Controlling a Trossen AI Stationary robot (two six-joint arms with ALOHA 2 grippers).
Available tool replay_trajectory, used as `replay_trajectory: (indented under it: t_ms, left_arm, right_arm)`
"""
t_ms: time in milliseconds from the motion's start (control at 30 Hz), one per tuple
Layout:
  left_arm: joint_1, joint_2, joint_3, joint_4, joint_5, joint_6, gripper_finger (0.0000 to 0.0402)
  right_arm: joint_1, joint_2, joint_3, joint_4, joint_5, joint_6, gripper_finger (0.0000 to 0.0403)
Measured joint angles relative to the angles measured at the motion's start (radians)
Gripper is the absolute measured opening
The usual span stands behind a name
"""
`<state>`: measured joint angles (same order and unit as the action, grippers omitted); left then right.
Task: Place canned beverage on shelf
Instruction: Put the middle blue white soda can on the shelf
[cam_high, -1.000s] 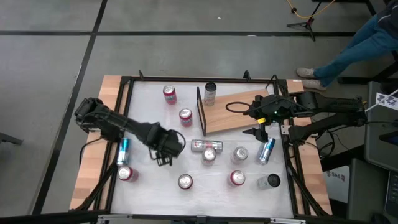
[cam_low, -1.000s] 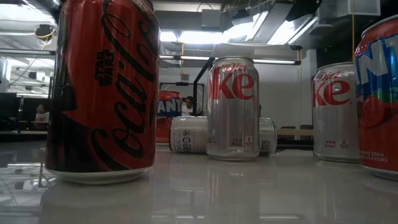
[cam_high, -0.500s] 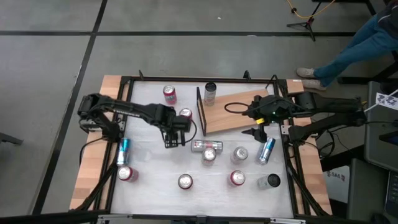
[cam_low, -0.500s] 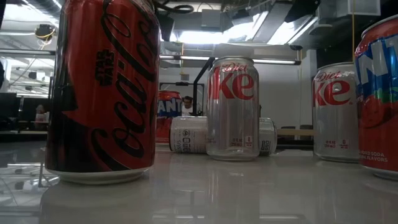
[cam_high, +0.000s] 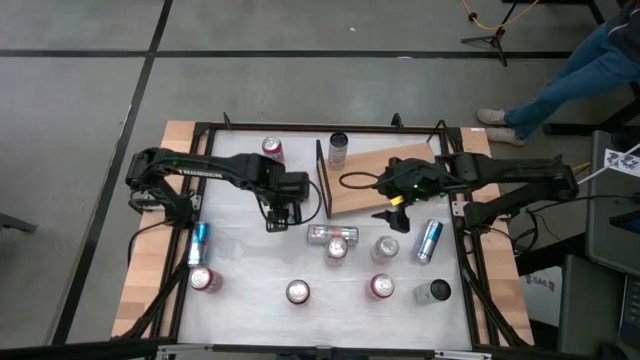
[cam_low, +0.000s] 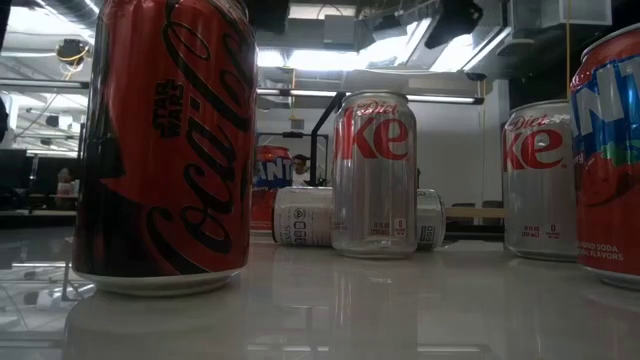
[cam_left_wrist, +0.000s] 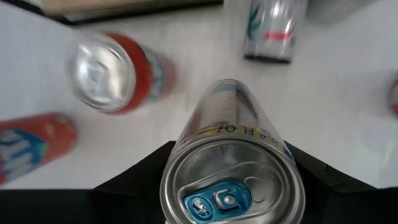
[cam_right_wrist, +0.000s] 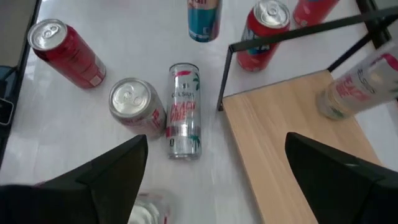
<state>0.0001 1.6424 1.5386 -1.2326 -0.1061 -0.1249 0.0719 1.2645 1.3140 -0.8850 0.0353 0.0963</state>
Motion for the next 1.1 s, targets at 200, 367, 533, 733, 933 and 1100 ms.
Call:
replay_trajectory:
  t_ms: [200,367,533,733,933,1100]
  left_arm:
    - [0.000,0.000,0.184,-0.050,-0.007,0.005,0.0220]
    - [0.000,-0.001,0.292,-0.047,-0.008,0.005,0.0220]
    - [0.000,-0.001,0.351,-0.035,-0.008,0.005,0.0220]
    - [0.000,-0.001,0.366,0.003,-0.001,0.005,0.0220]
    - [0.000,-0.001,0.365,0.037,0.021,0.004,0.0220]
    - [-0.002,-0.001,0.366,0.077,0.023,0.004,0.0220]
  right_arm:
    - [0.000,0.025,0.000,0.112,0.021,-0.001,0.0370]
    - [0.000,0.038,0.000,0.232,0.027,-0.019,0.0369]
    - [0.000,0.045,0.000,0.346,0.026,-0.050,0.0369]
    - [0.000,0.061,0.000,0.489,0.026,-0.053,0.0370]
    - [0.000,0.101,0.000,0.596,0.026,-0.053,0.0369]
    - [0.000,0.144,0.000,0.605,0.018,-0.053,0.0370]
